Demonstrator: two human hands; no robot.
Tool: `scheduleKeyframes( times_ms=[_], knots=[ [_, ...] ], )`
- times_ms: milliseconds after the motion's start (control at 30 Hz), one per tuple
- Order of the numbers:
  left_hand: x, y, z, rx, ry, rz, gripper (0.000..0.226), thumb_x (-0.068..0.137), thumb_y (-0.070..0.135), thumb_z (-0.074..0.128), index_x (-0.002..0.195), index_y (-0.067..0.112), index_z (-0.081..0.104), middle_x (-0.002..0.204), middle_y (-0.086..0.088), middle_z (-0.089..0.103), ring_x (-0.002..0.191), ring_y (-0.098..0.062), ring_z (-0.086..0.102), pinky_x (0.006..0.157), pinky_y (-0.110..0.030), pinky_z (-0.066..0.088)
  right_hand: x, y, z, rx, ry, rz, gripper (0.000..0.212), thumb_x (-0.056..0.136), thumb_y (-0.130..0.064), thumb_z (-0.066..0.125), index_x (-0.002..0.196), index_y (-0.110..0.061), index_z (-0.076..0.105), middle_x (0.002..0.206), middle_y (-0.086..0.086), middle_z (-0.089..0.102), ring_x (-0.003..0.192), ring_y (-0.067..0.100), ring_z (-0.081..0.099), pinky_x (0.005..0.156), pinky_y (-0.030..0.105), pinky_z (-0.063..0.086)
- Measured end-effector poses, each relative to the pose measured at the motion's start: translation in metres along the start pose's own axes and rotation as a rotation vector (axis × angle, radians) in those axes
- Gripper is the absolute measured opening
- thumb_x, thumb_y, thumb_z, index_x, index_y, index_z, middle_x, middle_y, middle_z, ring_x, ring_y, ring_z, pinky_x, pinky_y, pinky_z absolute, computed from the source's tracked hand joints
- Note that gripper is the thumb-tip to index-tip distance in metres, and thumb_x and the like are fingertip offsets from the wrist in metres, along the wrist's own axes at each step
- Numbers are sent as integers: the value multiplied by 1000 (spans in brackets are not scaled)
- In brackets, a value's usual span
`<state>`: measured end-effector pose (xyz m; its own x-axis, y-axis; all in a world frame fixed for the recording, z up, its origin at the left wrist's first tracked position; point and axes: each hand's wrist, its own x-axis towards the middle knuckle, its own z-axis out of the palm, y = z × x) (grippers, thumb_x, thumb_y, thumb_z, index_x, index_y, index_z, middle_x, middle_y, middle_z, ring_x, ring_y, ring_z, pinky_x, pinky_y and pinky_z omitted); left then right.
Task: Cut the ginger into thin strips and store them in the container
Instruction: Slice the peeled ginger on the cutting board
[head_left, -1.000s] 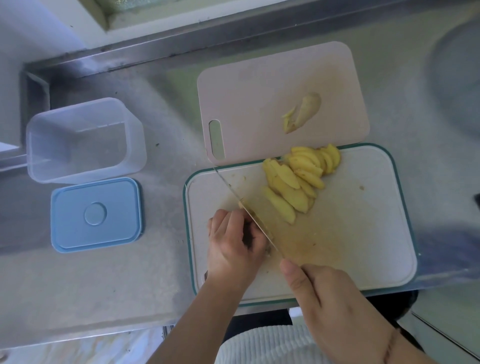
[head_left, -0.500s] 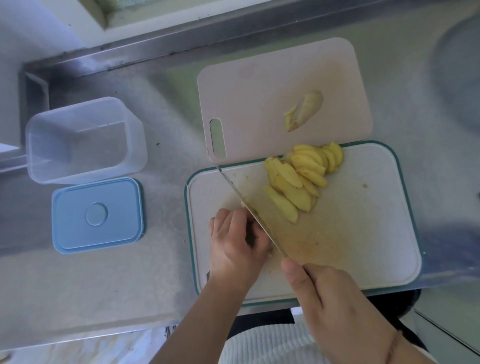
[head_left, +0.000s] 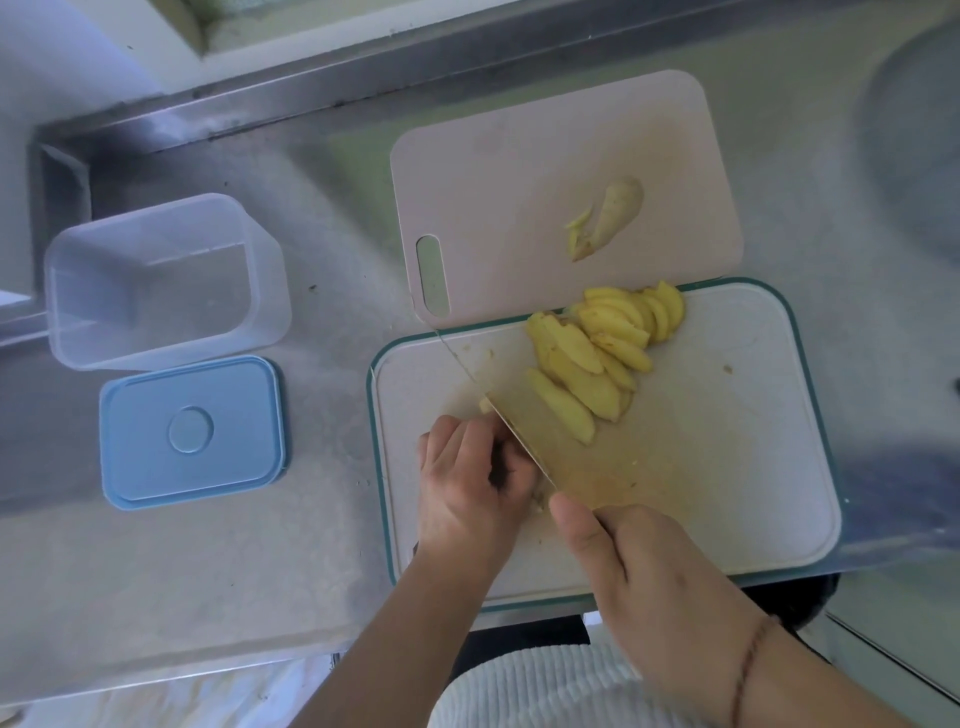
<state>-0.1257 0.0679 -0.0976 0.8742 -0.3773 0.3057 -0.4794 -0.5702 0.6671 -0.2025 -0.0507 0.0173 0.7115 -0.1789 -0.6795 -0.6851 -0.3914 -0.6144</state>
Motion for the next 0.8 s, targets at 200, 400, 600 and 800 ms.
scheduleKeyframes(
  times_ms=[200, 400, 600, 800],
  knots=[
    [1, -2, 1, 7, 44, 35, 34, 99, 18, 39, 66, 16, 45, 70, 16, 27, 68, -10, 27, 63, -29, 31, 27, -13, 5, 12, 28, -63, 63, 76, -73, 15, 49, -17, 29, 33, -6, 31, 36, 10, 32, 43, 21, 30],
    [2, 0, 1, 56, 44, 62, 23, 79, 7, 54, 60, 14, 43, 71, 15, 27, 71, -10, 26, 67, -27, 27, -8, 13, 4, -12, 12, -15, 59, 77, -70, 17, 53, -18, 31, 42, -5, 39, 46, 12, 36, 51, 23, 33],
    [-2, -1, 3, 57, -6, 34, 20, 82, 8, 53, 62, 11, 50, 60, 10, 42, 66, -13, 33, 66, -28, 31, 11, 5, 3, 5, 20, 0, 63, 76, -72, 17, 55, -16, 36, 42, -6, 37, 44, 10, 35, 48, 21, 31],
    [0, -3, 0, 61, -3, 51, 25, 85, 12, 51, 61, 12, 46, 58, 6, 42, 65, -16, 35, 63, -31, 31, 38, -10, 11, 7, 64, -69, 71, 75, -75, 14, 49, -13, 37, 34, -6, 35, 36, 10, 34, 44, 24, 28]
  ],
)
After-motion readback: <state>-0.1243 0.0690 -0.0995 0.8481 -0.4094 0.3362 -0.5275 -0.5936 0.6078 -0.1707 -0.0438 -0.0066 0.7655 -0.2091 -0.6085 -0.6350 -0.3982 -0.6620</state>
